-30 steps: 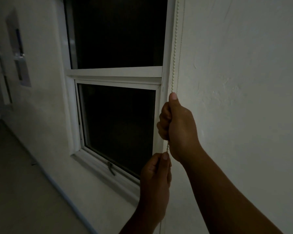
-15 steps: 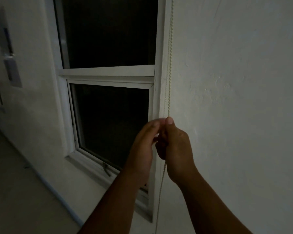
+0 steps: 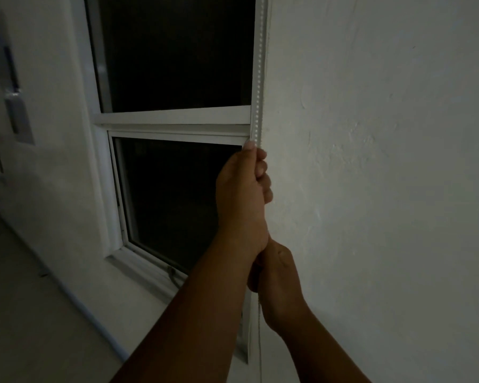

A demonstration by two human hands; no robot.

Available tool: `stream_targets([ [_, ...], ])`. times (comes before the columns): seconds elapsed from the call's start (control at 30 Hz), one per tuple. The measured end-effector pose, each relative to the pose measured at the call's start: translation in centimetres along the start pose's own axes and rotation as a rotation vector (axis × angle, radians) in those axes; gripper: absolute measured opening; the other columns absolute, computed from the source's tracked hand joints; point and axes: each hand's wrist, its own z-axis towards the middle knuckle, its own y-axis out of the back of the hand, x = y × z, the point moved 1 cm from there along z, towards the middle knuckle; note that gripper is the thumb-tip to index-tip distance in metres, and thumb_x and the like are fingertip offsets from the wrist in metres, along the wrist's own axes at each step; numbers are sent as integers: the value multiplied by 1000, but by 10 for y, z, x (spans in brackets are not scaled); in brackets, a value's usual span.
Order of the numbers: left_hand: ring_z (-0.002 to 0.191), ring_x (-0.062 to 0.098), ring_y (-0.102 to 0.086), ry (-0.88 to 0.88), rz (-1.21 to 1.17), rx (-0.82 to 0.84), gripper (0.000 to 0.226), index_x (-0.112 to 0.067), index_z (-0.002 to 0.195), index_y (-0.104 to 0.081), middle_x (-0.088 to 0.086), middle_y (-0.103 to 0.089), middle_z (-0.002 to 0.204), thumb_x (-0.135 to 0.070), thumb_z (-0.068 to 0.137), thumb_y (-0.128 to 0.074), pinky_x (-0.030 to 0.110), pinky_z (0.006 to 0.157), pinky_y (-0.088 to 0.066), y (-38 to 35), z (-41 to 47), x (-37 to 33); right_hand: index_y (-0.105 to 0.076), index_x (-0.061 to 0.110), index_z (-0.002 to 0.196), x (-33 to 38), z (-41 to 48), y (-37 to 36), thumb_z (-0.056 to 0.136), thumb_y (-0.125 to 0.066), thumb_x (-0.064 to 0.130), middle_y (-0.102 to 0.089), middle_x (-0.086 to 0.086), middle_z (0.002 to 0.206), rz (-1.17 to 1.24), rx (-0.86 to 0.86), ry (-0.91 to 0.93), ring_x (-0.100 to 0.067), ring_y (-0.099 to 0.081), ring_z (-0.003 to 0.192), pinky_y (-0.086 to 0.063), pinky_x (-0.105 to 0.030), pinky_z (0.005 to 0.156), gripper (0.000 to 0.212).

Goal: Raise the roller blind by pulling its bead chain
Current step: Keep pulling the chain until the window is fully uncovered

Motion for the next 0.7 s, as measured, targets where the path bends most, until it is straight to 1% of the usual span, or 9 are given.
stream_targets([
  [0.13, 41, 5, -27, -42, -46, -139, 33, -19, 67, -60, -9, -40, 49, -40, 93, -57, 20, 37, -22, 2, 0, 2, -50, 13, 52, 4, 6, 4, 98, -41, -7, -52, 8, 33, -125, 72, -70, -1, -48, 33, -40, -10, 44, 51],
  [0.2, 41, 6, -26, -60, -42, -152, 34, -19, 66, -58, -8, -38, 49, -39, 94, -57, 21, 37, -21, 3, 0, 1, -53, -1, 61, 12, 6, 11, 99, -44, 3, -56, 3, 41, -157, 96, -65, -2, -51, 39, -40, -9, 44, 40],
  [0.23, 41, 6, -26, -72, -40, -151, 34, -19, 66, -58, -8, -38, 50, -38, 94, -57, 22, 37, -21, 3, -1, 1, -61, -2, 72, 18, 6, 13, 100, -43, 13, -61, -2, 52, -134, 112, -56, -4, -57, 48, -43, -12, 51, 37],
  [0.27, 41, 6, -25, -84, -41, -149, 34, -19, 66, -58, -8, -38, 50, -37, 94, -57, 22, 37, -21, 3, -1, 1, -71, 12, 82, 23, 5, 17, 101, -40, 24, -69, 0, 65, -133, 114, -51, -6, -63, 61, -44, -14, 60, 38],
  [0.33, 42, 6, -26, -96, -48, -135, 33, -19, 65, -59, -8, -38, 50, -36, 94, -57, 21, 37, -21, 3, -4, 2, -72, 50, 82, 31, 5, 20, 101, -30, 42, -73, 27, 79, -149, 86, -56, 8, -65, 78, -39, -17, 73, 47],
  [0.37, 42, 5, -26, -98, -49, -124, 33, -20, 65, -59, -9, -38, 50, -35, 94, -57, 20, 38, -22, 3, -5, 3, -70, 55, 84, 37, 6, 20, 100, -27, 47, -71, 33, 84, -130, 71, -47, 12, -63, 85, -39, -19, 77, 46],
  [0.5, 42, 5, -34, -70, -17, -96, 33, -23, 67, -63, -10, -42, 50, -36, 95, -54, 18, 41, -30, 6, -14, 13, -67, 34, 116, 60, 19, 26, 98, -26, 53, -72, 12, 112, 6, 13, 32, -6, -63, 109, -44, -35, 96, 48],
  [0.6, 44, 1, -45, -54, 51, -101, 32, -29, 69, -66, -14, -52, 51, -39, 96, -51, 16, 44, -38, 9, -21, 21, -68, 28, 116, 80, 29, 29, 97, -31, 53, -73, 4, 111, 42, 26, 69, -11, -65, 108, -45, -39, 97, 49],
  [0.7, 45, 1, -44, -34, 45, -107, 27, -26, 78, -68, -13, -52, 51, -37, 96, -52, 17, 44, -37, 10, -28, 28, -70, 25, 112, 99, 41, 29, 96, -36, 49, -75, 1, 105, 62, 37, 99, -13, -68, 104, -48, -39, 94, 44],
])
